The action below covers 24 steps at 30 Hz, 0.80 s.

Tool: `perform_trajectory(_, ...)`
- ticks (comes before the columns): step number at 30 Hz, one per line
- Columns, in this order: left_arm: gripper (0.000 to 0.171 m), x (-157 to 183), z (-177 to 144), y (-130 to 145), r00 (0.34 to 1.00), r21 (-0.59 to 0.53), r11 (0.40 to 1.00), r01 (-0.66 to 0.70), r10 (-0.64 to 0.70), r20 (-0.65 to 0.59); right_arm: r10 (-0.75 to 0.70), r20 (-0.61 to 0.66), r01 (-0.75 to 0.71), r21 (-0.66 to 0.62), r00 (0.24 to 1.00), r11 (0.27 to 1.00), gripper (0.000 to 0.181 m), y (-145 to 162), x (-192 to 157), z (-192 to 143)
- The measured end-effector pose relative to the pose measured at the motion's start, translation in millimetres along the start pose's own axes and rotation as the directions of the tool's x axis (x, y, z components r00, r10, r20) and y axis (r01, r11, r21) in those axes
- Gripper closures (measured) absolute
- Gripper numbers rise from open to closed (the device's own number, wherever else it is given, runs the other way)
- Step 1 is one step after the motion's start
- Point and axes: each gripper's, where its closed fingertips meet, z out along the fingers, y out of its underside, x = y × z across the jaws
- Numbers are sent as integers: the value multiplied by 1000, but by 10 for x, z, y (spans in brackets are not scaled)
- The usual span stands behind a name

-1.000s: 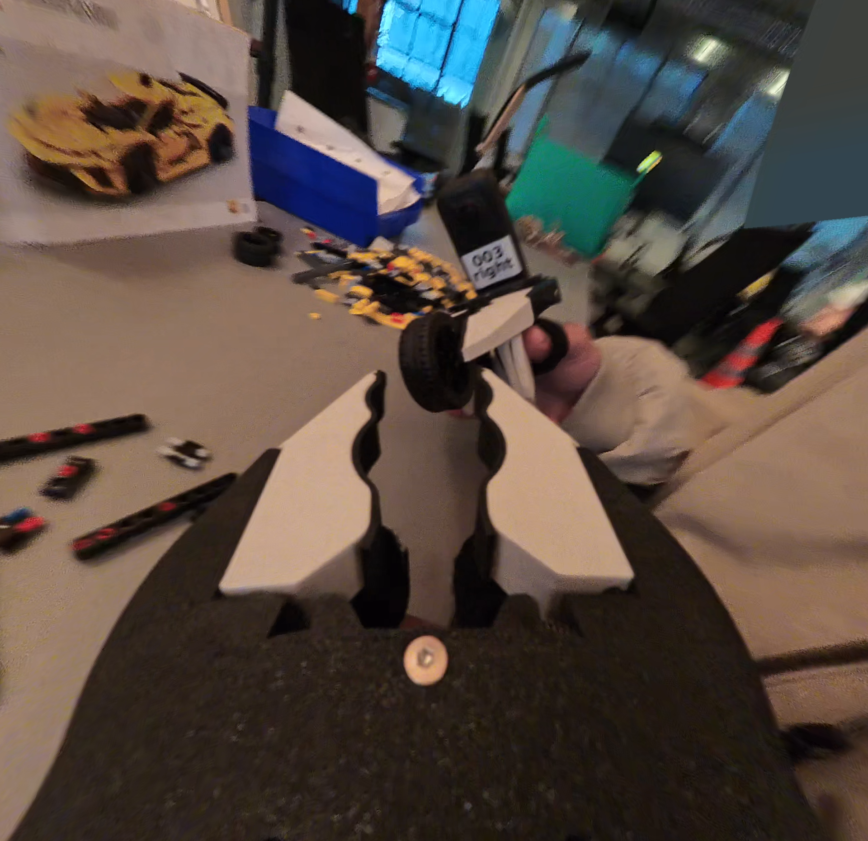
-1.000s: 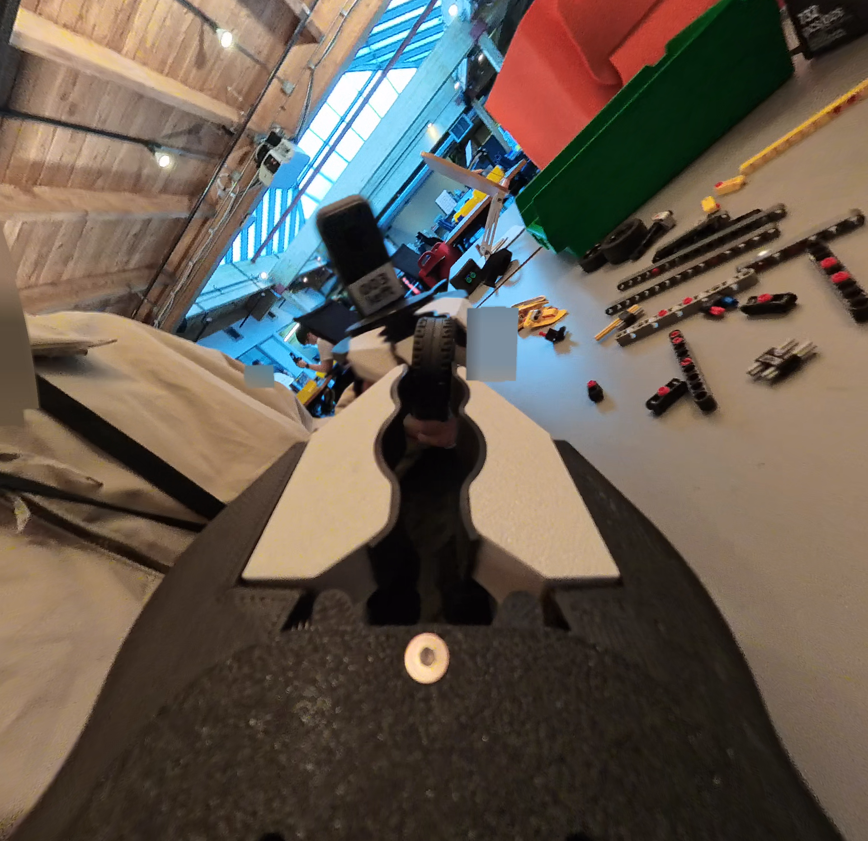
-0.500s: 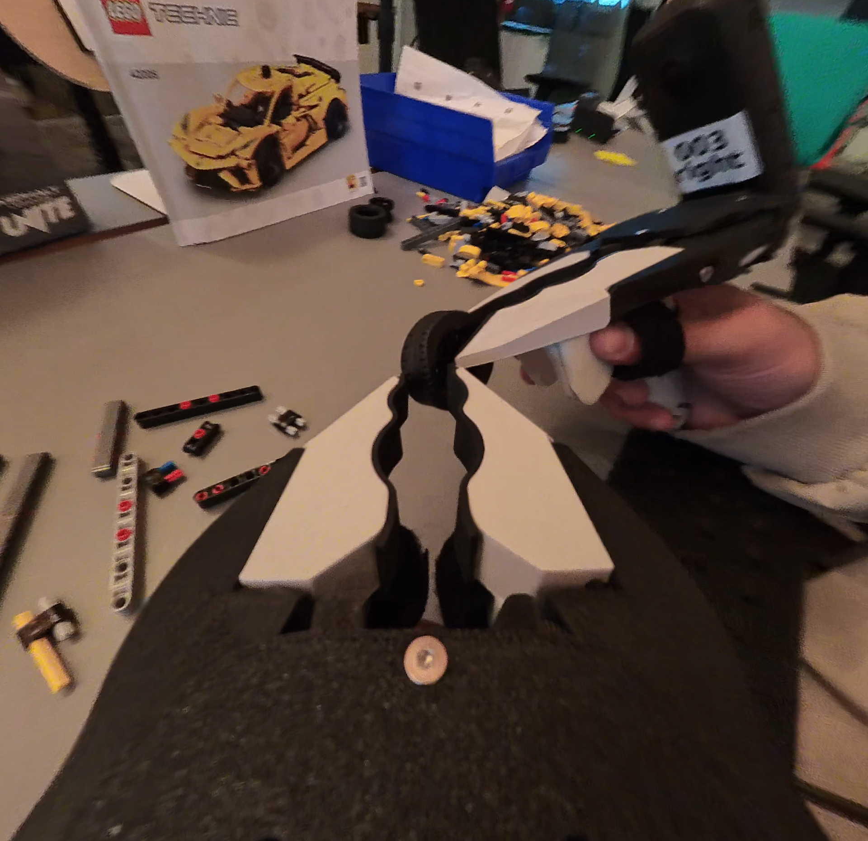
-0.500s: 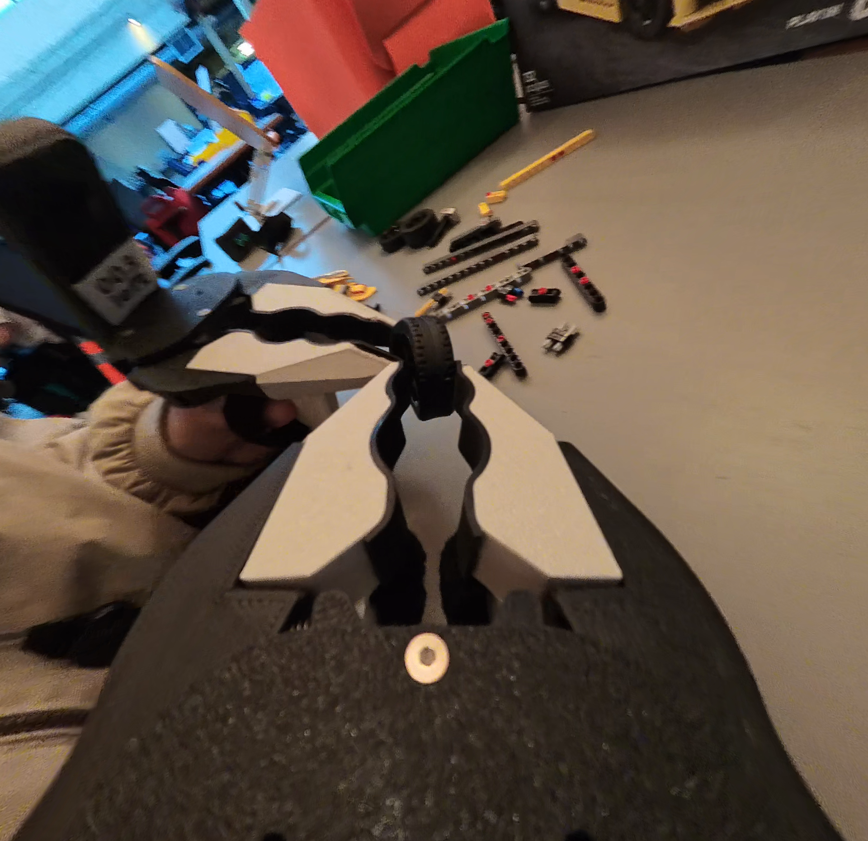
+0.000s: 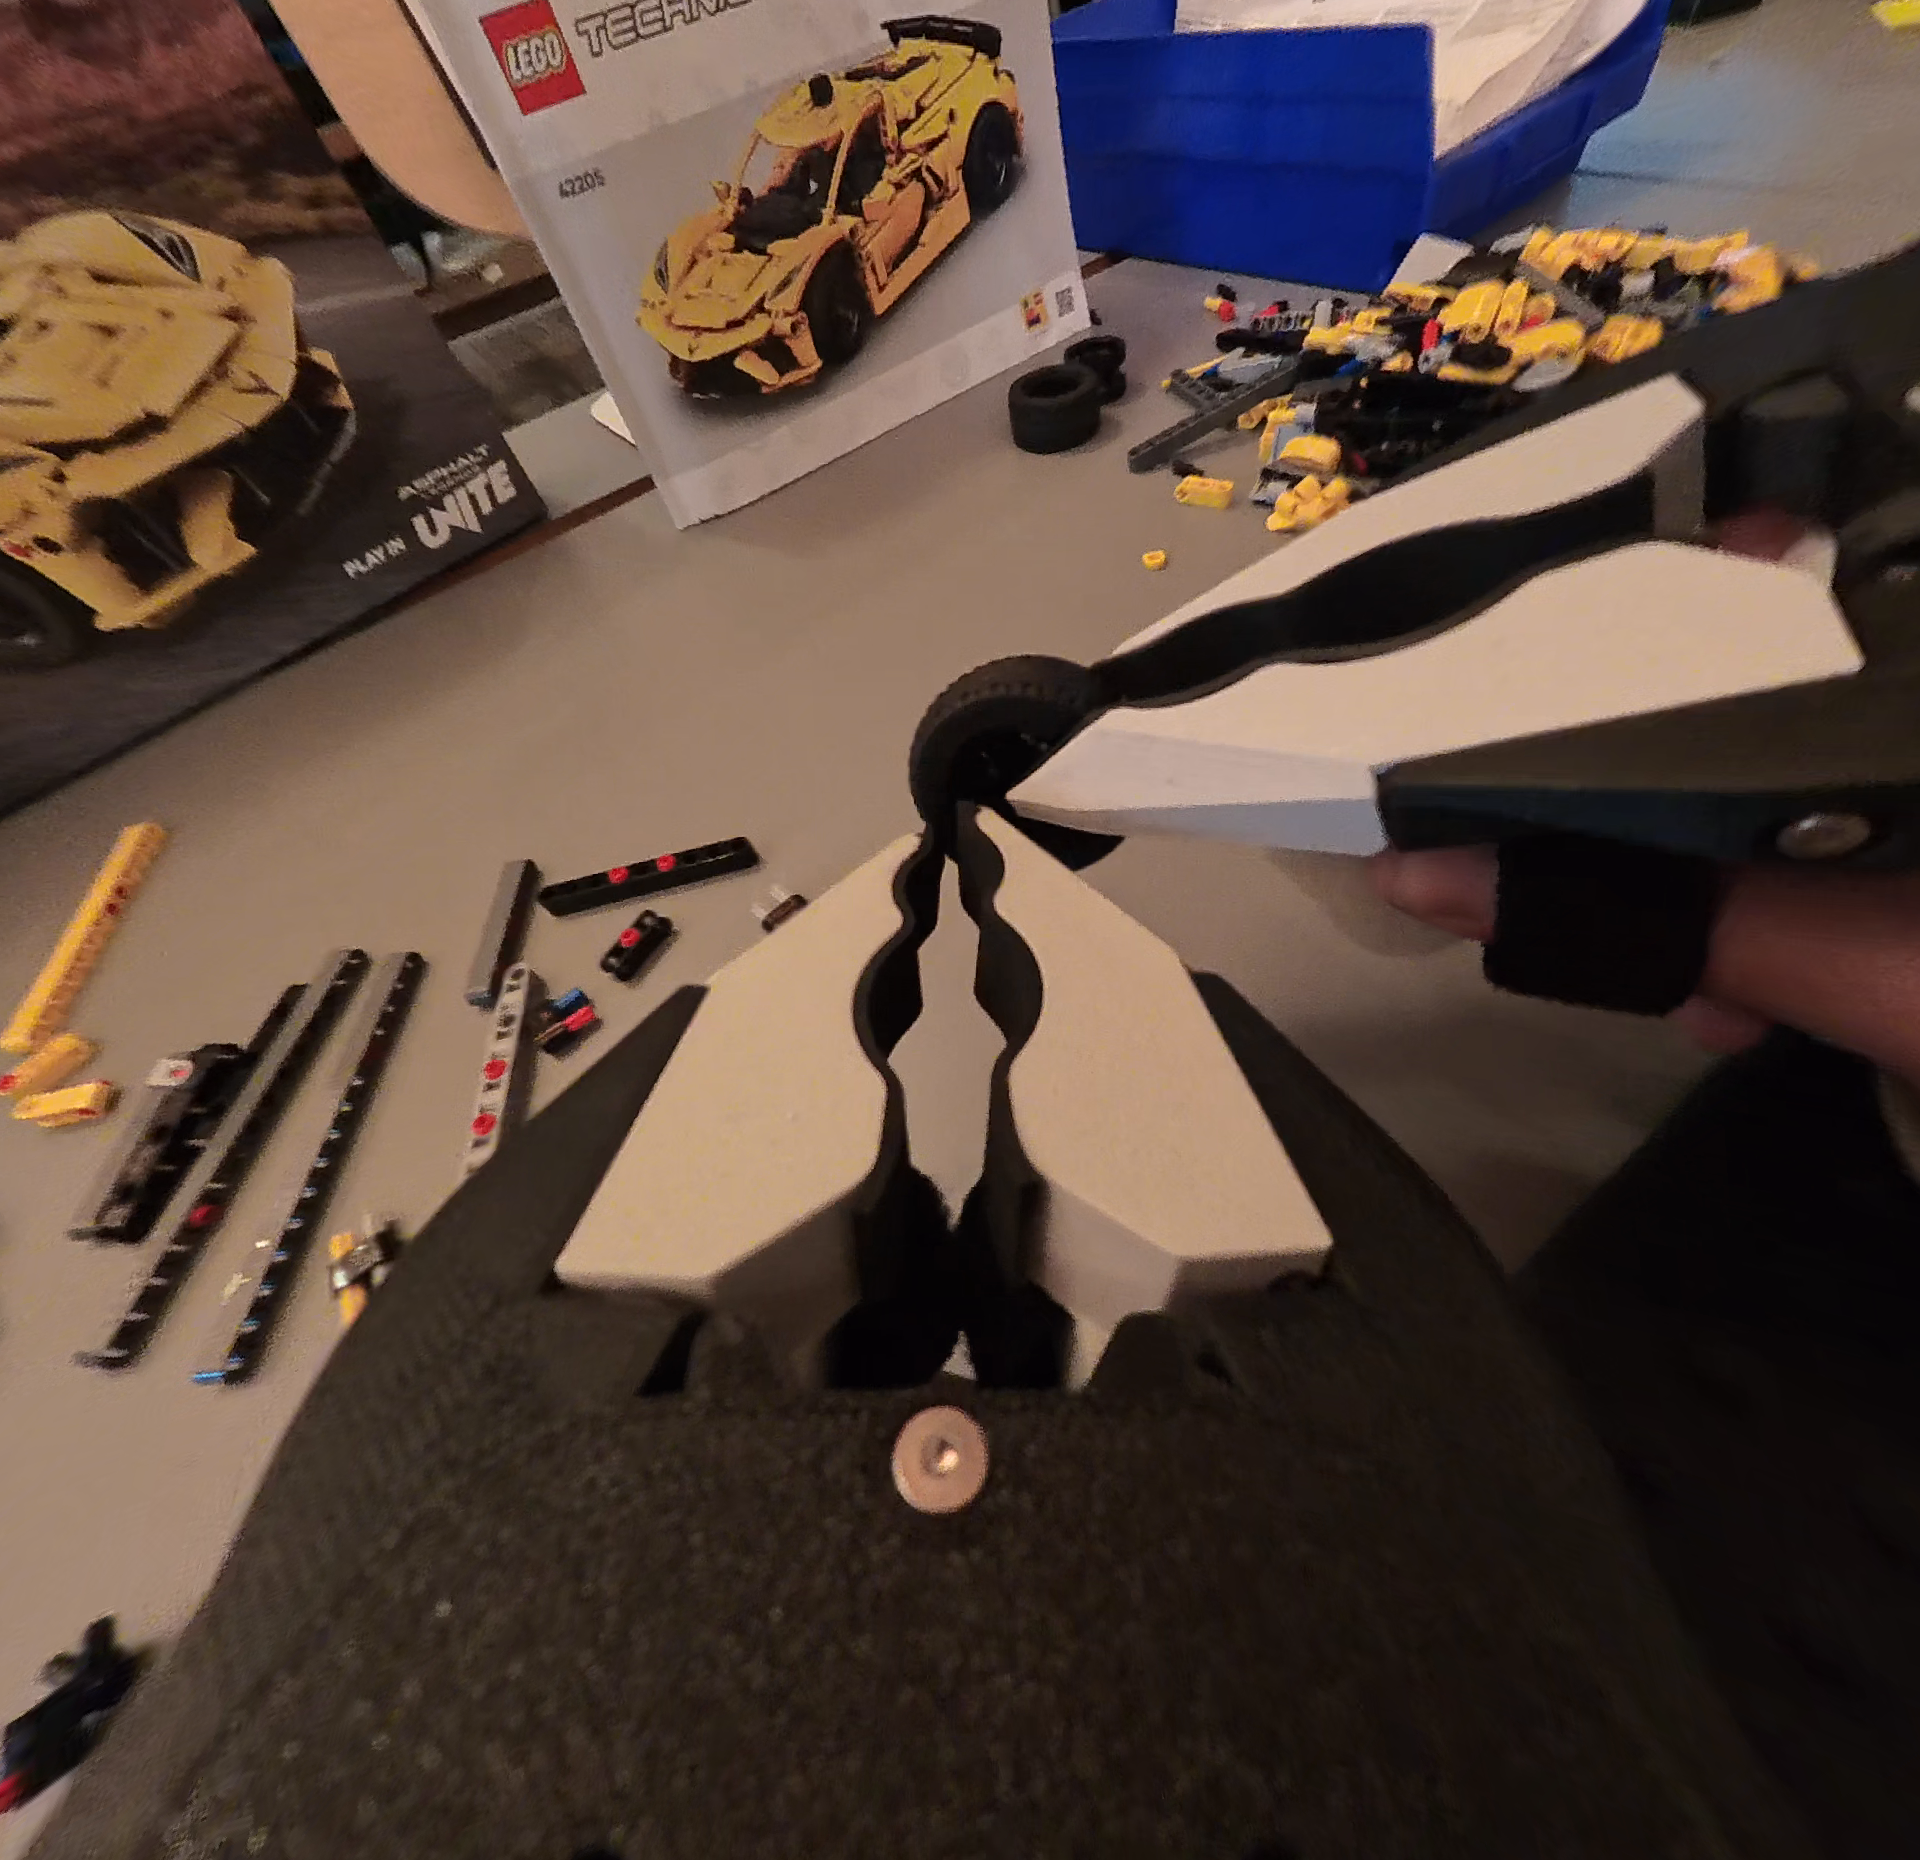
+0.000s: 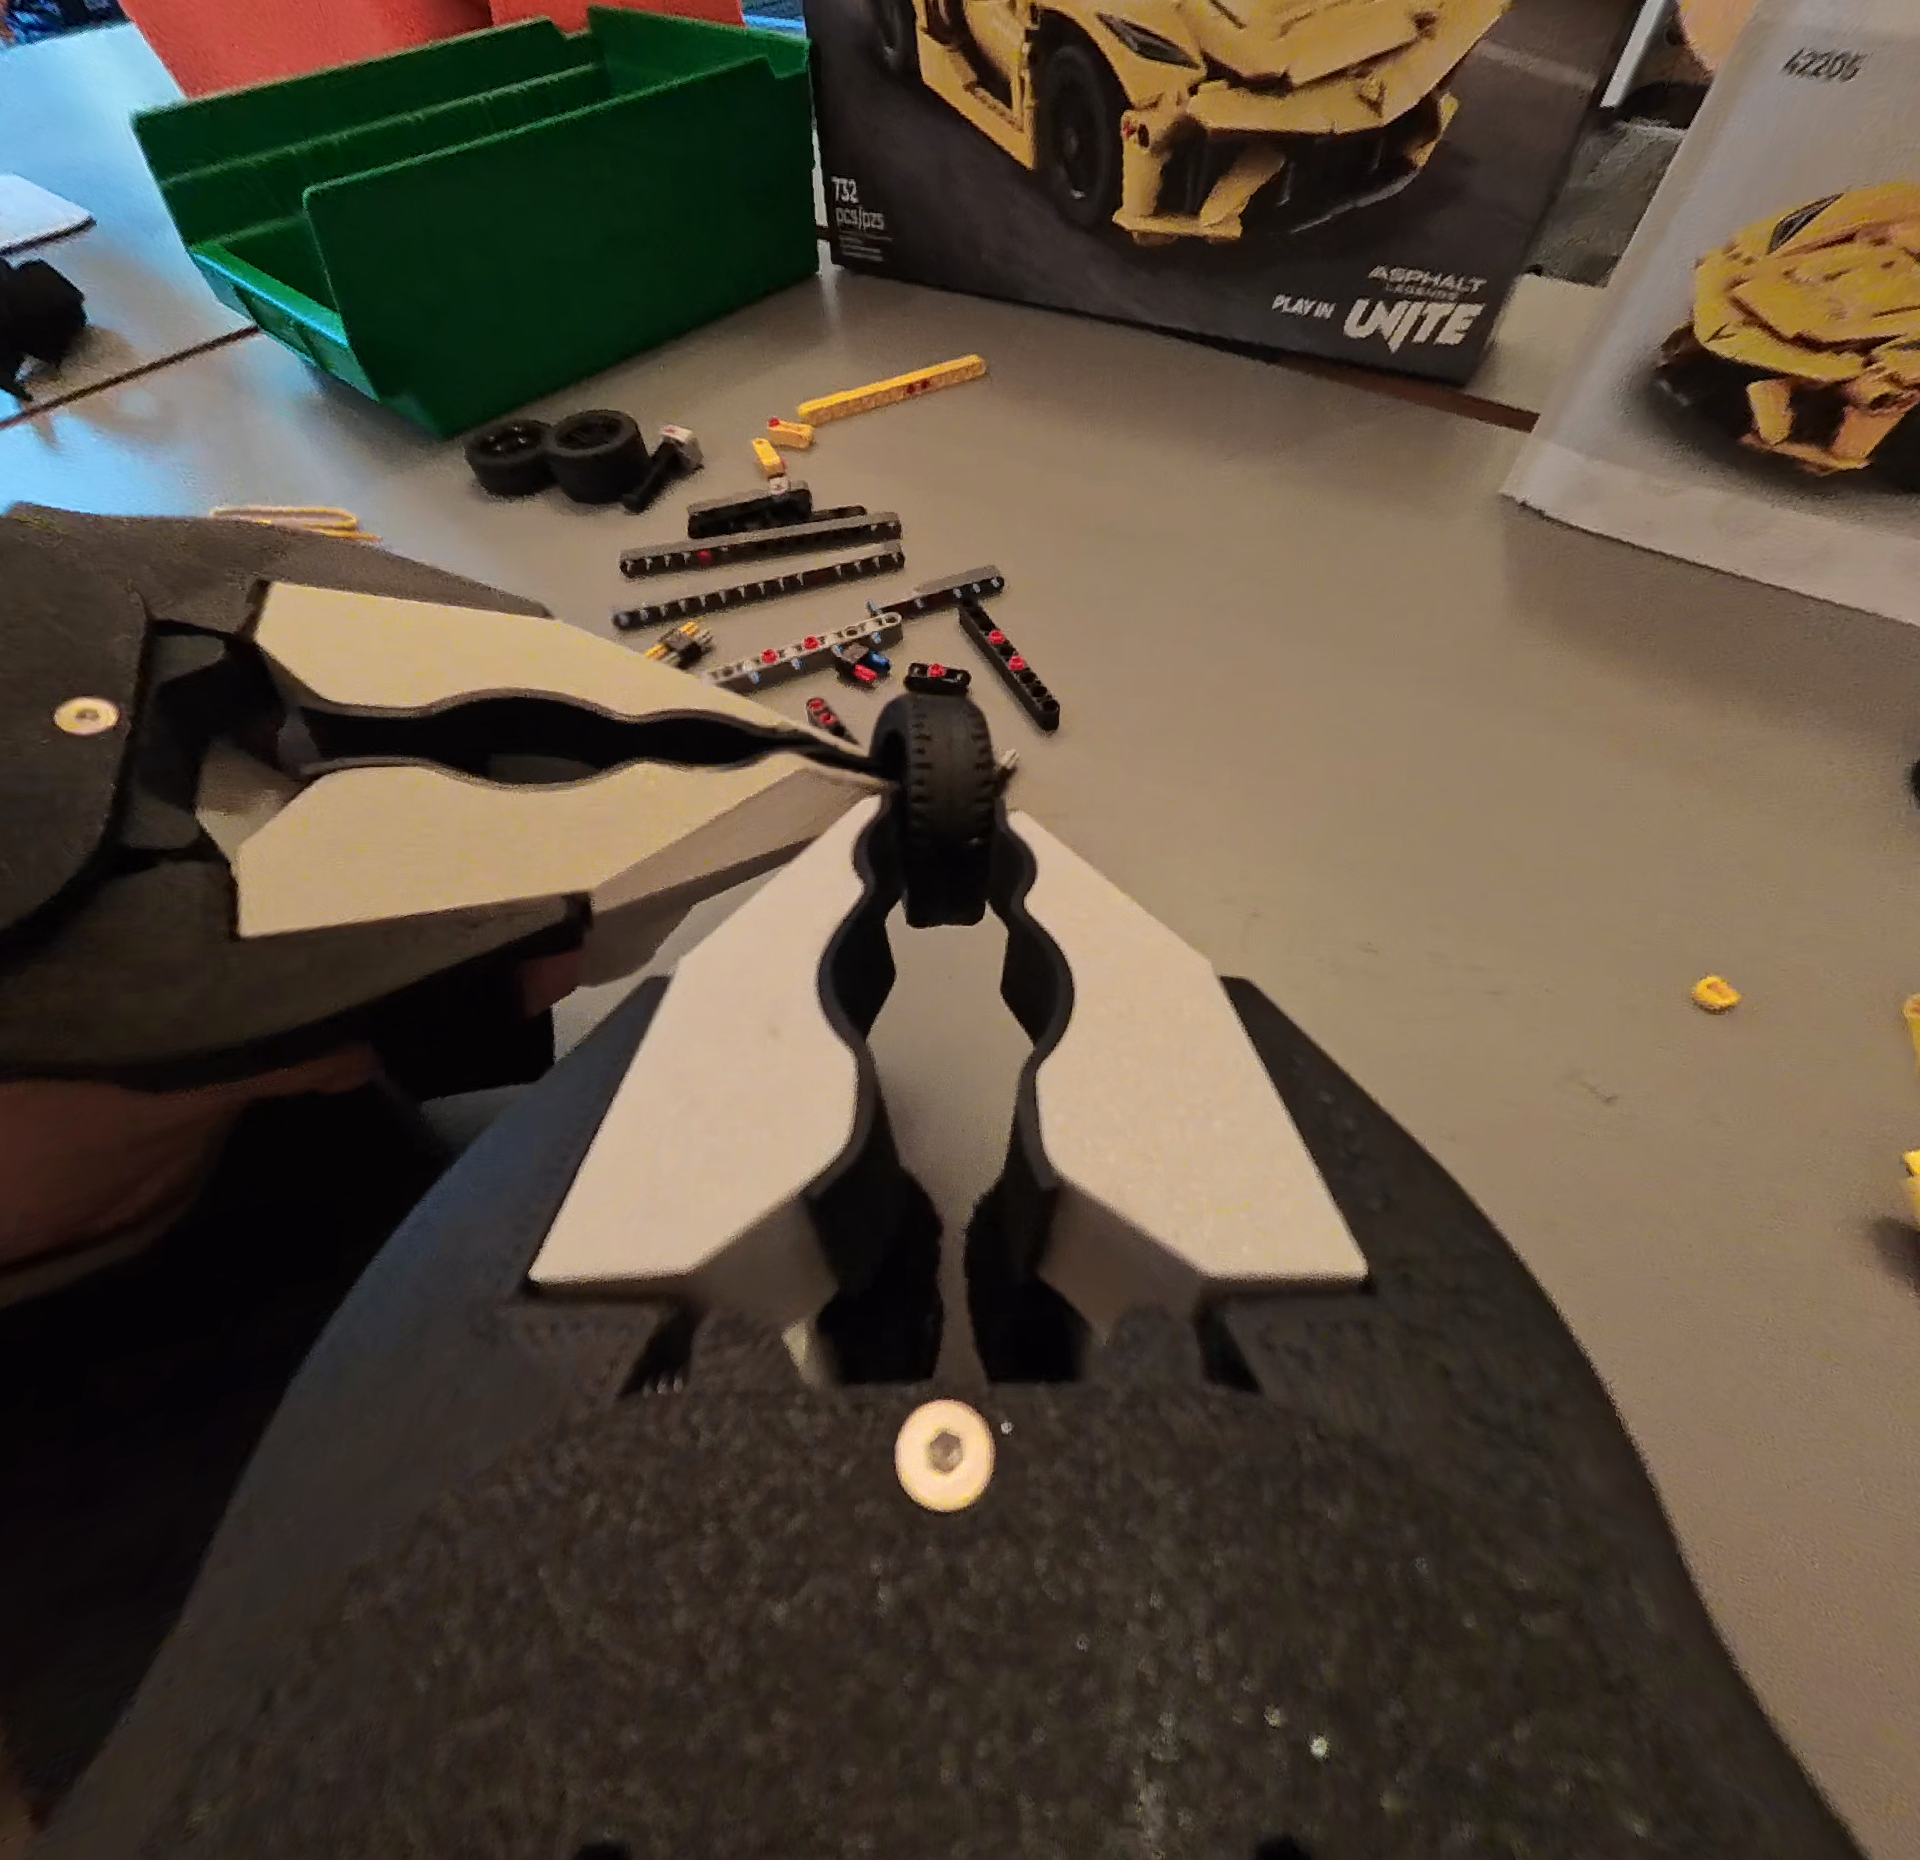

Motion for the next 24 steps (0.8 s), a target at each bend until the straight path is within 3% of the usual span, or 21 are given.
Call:
perform_trajectory(3, 169, -18, -17, -51, 994, 52, 995, 90, -86, -74, 120, 103, -124, 34, 987, 992, 166, -34, -6, -3)
perform_trajectory(5, 165, 20, -133, -208, 959, 158, 967, 198, -158, -237, 279, 372, -322, 56, 885, 945, 167, -142, -54, -107)
perform_trajectory(6, 162, 71, -201, -254, 917, 172, 951, 257, -184, -353, 360, 496, -416, 3, 791, 909, 167, -147, -73, -177)
perform_trajectory(8, 156, 136, -274, -276, 782, 91, 909, 408, -296, -548, 443, 646, -522, -80, 621, 849, 167, -168, -105, -304)
perform_trajectory(9, 139, 145, -315, -325, 693, 44, 870, 491, -359, -626, 442, 703, -549, -87, 557, 831, 167, -235, -139, -382)
perform_trajectory(11, 135, 214, -390, -380, 557, -33, 833, 552, -398, -729, 414, 739, -499, -121, 531, 858, 167, -208, -274, -414)
perform_trajectory(13, 139, 357, -434, -364, 519, -67, 854, 515, -373, -769, 385, 738, -441, -132, 555, 888, 167, -156, -396, -392)
perform_trajectory(16, 141, 356, -380, -293, 592, -48, 886, 462, -348, -727, 395, 700, -443, -124, 596, 888, 167, -125, -344, -341)
perform_trajectory(18, 140, 316, -321, -232, 628, -58, 893, 447, -359, -691, 390, 638, -422, -111, 664, 900, 166, -78, -295, -268)
perform_trajectory(22, 140, 267, -219, -142, 803, 23, 949, 315, -254, -540, 384, 537, -402, -90, 751, 911, 163, -28, -188, -197)
perform_trajectory(24, 149, 242, -139, -61, 881, 28, 978, 208, -175, -439, 342, 456, -350, -71, 821, 934, 163, 15, -141, -151)
